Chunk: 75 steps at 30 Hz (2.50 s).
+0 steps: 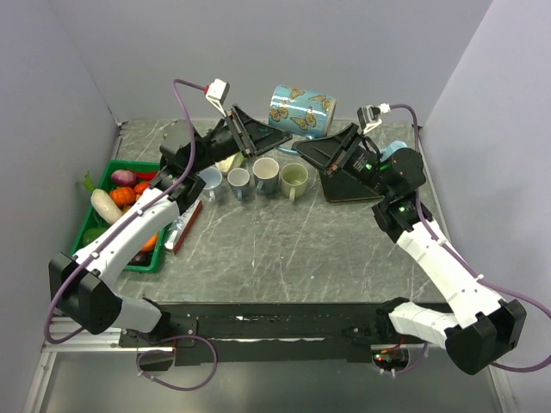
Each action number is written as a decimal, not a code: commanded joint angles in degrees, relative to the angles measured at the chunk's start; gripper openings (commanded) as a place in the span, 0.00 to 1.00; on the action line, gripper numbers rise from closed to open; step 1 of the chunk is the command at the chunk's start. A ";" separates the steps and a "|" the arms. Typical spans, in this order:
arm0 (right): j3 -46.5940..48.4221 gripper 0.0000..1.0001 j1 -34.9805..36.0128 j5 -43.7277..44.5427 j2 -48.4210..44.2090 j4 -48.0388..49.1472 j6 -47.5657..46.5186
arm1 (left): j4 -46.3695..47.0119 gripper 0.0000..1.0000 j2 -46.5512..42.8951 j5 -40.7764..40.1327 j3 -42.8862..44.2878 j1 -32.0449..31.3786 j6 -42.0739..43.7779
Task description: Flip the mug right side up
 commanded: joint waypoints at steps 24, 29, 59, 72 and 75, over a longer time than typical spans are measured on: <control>-2.92 0.70 1.00 0.42 -0.56 -5.68 -8.47 | -23.86 0.01 -8.18 -15.24 4.03 -0.35 24.75; -2.91 0.94 1.00 -1.00 2.43 -11.75 -8.73 | -32.48 0.01 -11.25 -22.79 3.33 -0.35 31.51; 2.62 1.00 -9.80 17.54 1.20 -49.02 -22.53 | -43.57 0.01 -16.10 -59.20 -25.92 -0.44 36.80; 0.16 1.00 -18.68 15.53 0.67 -49.82 -18.66 | -32.40 0.01 -8.98 -62.63 -32.35 -0.44 39.34; 0.16 1.00 -19.04 15.97 0.67 -49.47 -19.37 | -32.58 0.01 -9.06 -63.15 -32.70 -0.44 39.52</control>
